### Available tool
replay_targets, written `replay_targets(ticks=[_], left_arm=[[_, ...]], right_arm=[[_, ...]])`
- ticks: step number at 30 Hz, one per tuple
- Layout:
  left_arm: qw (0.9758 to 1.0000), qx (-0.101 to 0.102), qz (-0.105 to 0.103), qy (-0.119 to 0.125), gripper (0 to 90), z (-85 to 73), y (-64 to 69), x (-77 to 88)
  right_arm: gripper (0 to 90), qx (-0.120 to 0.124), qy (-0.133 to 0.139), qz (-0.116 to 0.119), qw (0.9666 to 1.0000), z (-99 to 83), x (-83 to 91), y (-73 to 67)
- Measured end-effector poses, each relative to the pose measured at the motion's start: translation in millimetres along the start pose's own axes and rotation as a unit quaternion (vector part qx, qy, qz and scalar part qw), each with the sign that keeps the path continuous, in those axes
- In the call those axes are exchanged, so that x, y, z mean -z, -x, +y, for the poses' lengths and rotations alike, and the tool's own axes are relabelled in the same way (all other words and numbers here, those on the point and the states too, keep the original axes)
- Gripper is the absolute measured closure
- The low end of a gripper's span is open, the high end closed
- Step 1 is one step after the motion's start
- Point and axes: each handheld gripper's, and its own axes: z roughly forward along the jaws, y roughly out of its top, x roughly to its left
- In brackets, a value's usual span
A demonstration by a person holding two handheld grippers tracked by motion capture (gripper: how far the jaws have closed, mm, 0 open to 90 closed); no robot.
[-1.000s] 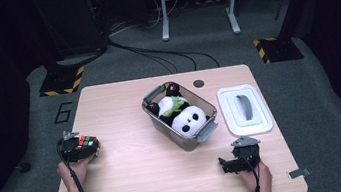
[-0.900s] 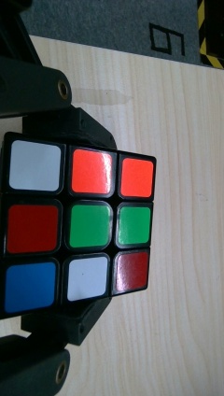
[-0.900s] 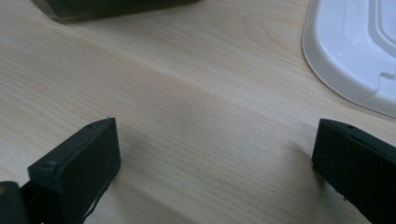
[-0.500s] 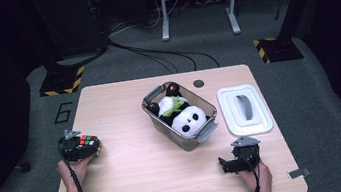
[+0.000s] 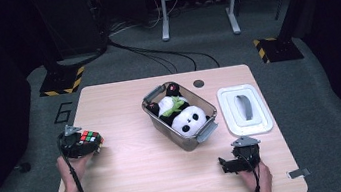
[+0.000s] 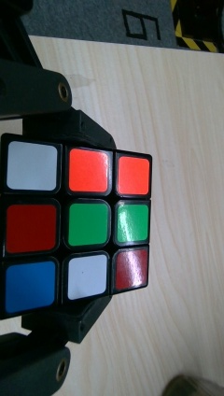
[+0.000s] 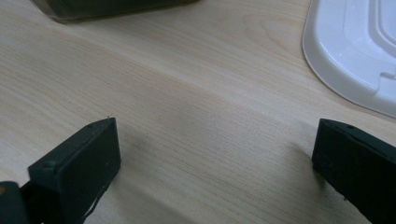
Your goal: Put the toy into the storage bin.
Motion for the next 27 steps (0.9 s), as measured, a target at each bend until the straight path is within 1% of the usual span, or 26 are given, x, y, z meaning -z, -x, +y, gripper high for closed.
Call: replay_targets(ticks=[2,4,5,6,7,8,9,12,13,15,17,24,27], left_arm=[[1.0,-0.005,-0.001,0.0,33.9,3.1,2.2,2.1],[1.0,-0.005,-0.007,0.0,33.9,5.7,3.0,3.9],[1.0,-0.006,-0.007,0.002,33.9,7.5,3.9,4.9],[0.9999,-0.009,-0.009,-0.001,33.9,9.4,4.3,6.4],[0.9999,-0.008,-0.012,0.003,33.9,10.8,5.0,6.9],[0.9998,-0.011,-0.013,0.002,33.9,12.8,5.6,7.9],[0.9998,-0.013,-0.013,0.006,33.9,14.4,6.8,8.4],[0.9996,-0.02,-0.017,0.002,33.9,19.6,10.1,11.6],[0.9996,-0.02,-0.019,0.006,33.9,20.9,11.3,12.0],[0.9994,-0.026,-0.021,0.005,33.9,24.4,13.1,13.7],[0.9993,-0.027,-0.023,0.008,33.9,27.8,14.9,14.9],[0.9986,-0.042,-0.031,0.011,33.9,42.0,22.3,20.5],[0.9983,-0.045,-0.033,0.016,33.9,47.3,25.7,22.2]], right_arm=[[0.2,0.0,0.0,0.0,1.0,0.0,0.0,0.0],[0.2,0.0,0.0,0.0,1.0,0.0,0.0,0.0],[0.2,0.0,0.0,0.0,1.0,0.0,0.0,0.0],[0.3,0.0,0.0,0.0,1.0,0.0,0.0,-0.1],[0.2,0.0,0.0,0.0,1.0,0.0,0.0,0.1],[0.3,0.0,0.0,0.0,1.0,0.0,0.0,0.0],[0.3,0.0,0.0,0.0,1.0,0.0,0.0,0.0],[0.2,0.0,0.0,0.0,1.0,0.0,0.0,0.0],[0.3,0.0,0.0,0.0,1.0,0.0,0.0,0.0],[0.2,0.0,0.0,0.0,1.0,0.0,0.0,0.1],[0.3,0.0,0.0,0.0,1.0,0.0,0.0,0.1],[0.2,0.0,0.0,0.0,1.0,0.0,0.0,0.0],[0.3,-0.001,0.0,0.0,1.0,0.0,0.1,-0.2]])
